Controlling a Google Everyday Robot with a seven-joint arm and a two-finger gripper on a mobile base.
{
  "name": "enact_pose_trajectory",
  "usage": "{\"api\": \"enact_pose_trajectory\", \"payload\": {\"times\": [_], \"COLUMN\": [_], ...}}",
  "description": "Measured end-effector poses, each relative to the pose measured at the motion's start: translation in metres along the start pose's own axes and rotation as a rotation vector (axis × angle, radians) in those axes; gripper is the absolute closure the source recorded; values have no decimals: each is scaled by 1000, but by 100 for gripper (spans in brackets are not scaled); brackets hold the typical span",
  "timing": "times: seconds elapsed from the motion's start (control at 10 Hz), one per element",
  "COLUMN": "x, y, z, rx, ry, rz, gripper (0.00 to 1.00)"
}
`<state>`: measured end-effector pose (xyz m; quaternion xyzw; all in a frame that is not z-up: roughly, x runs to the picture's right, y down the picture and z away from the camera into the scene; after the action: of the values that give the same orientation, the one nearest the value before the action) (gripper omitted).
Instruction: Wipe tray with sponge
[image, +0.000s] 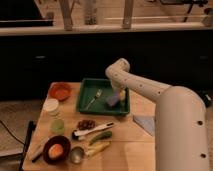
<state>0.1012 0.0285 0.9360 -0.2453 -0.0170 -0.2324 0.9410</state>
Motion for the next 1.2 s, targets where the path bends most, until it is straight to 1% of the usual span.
{"api": "enact_pose_trajectory", "payload": {"times": [0.2, 0.3, 0.5, 0.6, 0.7, 0.9, 1.0, 1.1, 1.2], "x": [-3, -9, -40, -49, -57, -66, -64, -57, -46], "y": [-14, -21, -31, -30, -21, -5, 5, 11, 17], "z": [0, 0, 1, 0, -2, -5, -6, -6, -5], "rx": [21, 26, 30, 32, 30, 25, 18, 15, 11], "ry": [2, 1, -10, -16, -26, -41, -45, -44, -39], "rz": [-2, -16, -94, -129, -175, -227, -244, -242, -232], "gripper": [98, 98, 98, 98, 98, 98, 98, 98, 98]}}
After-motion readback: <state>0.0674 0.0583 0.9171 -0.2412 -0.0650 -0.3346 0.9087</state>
